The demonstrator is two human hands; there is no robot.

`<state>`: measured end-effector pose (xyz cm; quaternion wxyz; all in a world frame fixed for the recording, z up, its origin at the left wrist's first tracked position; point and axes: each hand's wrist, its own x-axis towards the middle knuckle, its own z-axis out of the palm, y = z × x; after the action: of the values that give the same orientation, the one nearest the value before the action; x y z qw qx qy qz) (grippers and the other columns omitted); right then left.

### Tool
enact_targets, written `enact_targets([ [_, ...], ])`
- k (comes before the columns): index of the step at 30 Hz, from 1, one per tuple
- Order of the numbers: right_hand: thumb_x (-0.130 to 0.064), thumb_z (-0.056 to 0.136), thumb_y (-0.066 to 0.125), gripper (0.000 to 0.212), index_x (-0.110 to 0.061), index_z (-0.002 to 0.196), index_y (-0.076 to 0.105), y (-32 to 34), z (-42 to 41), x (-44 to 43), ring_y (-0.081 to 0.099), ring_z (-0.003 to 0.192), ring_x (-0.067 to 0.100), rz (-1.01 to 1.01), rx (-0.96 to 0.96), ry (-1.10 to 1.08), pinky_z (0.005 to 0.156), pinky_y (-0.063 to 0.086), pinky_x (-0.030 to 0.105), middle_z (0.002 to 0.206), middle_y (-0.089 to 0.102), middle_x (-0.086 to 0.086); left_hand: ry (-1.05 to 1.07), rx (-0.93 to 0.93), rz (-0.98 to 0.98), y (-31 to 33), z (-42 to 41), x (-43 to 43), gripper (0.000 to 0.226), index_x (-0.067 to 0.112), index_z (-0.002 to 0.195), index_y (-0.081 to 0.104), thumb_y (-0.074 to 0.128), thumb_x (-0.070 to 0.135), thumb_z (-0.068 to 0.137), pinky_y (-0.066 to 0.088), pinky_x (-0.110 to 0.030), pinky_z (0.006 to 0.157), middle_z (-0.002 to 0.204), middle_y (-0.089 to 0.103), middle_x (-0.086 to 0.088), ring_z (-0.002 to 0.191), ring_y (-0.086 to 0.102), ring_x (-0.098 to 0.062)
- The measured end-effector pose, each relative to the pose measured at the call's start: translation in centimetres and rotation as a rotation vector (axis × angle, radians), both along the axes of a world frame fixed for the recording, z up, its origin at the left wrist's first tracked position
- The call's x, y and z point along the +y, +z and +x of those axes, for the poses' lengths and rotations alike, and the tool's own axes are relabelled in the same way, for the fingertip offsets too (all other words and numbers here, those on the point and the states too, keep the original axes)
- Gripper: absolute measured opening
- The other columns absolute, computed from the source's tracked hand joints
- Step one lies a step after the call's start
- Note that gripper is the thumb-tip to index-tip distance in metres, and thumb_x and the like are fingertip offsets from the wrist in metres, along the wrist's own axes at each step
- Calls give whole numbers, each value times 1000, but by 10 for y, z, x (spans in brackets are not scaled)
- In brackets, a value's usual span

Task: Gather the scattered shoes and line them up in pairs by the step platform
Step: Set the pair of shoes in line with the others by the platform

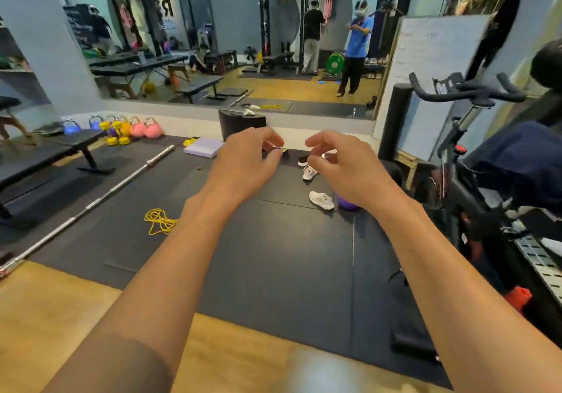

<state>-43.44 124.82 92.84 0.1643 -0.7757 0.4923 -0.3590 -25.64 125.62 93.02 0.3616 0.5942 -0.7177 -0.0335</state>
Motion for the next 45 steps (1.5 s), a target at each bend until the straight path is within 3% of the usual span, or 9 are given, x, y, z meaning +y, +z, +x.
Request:
enact_targets([
  [9,-24,94,55,27,-25,122,57,-8,16,-231,57,90,8,52,50,-192,76,43,22,103,60,-11,-127,32,58,-20,34,-272,18,26,105,66,56,27,91,52,-41,85,102,68,3,91,62,-16],
  [12,-24,94,55,27,-26,121,57,-13,9,-301,55,82,-1,74,32,-255,69,39,10,102,60,-12,-173,50,66,-26,29,-355,16,26,103,66,56,26,90,52,-41,85,100,67,3,90,62,-16],
  [18,-25,94,56,25,-28,119,59,-54,-4,-458,53,80,-9,118,-37,-315,65,36,6,98,59,-15,-214,24,95,-63,16,-520,16,23,103,66,57,22,90,50,-33,81,101,68,0,87,59,-13],
  [23,-26,94,55,29,-28,123,57,-79,-4,-602,55,82,-3,204,-8,-298,69,39,12,110,62,-11,-184,-20,190,-73,8,-651,20,22,109,65,55,24,92,52,-41,85,107,66,-2,95,61,-18],
  [26,-26,93,56,29,-28,123,57,-83,4,-684,58,91,5,236,-1,-268,83,47,25,114,64,-9,-167,-11,204,-75,14,-726,19,23,107,65,55,23,91,52,-40,84,106,67,-2,93,61,-18],
  [29,-27,93,57,30,-27,123,57,-93,9,-764,58,95,9,264,16,-256,87,48,29,114,64,-7,-155,-17,228,-86,19,-804,20,24,108,64,55,24,90,50,-35,83,107,67,0,92,60,-16],
  [33,-25,92,57,31,-25,123,58,-123,6,-869,59,101,11,303,33,-283,91,49,32,114,66,-5,-170,17,278,-118,8,-916,17,25,104,65,56,24,89,51,-41,85,104,66,1,94,60,-19],
  [36,-25,92,57,29,-25,122,58,-152,1,-938,59,99,11,374,24,-333,89,49,31,111,66,-5,-215,45,320,-147,-10,-996,16,27,101,65,56,25,87,50,-37,82,96,64,4,91,59,-19],
  [45,-21,89,58,24,-25,113,63,-303,-41,-1123,59,86,9,578,-61,-460,82,42,23,95,64,-9,-227,63,497,-297,-69,-1186,26,20,110,64,56,27,87,44,-33,84,110,62,-4,99,58,-21],
])
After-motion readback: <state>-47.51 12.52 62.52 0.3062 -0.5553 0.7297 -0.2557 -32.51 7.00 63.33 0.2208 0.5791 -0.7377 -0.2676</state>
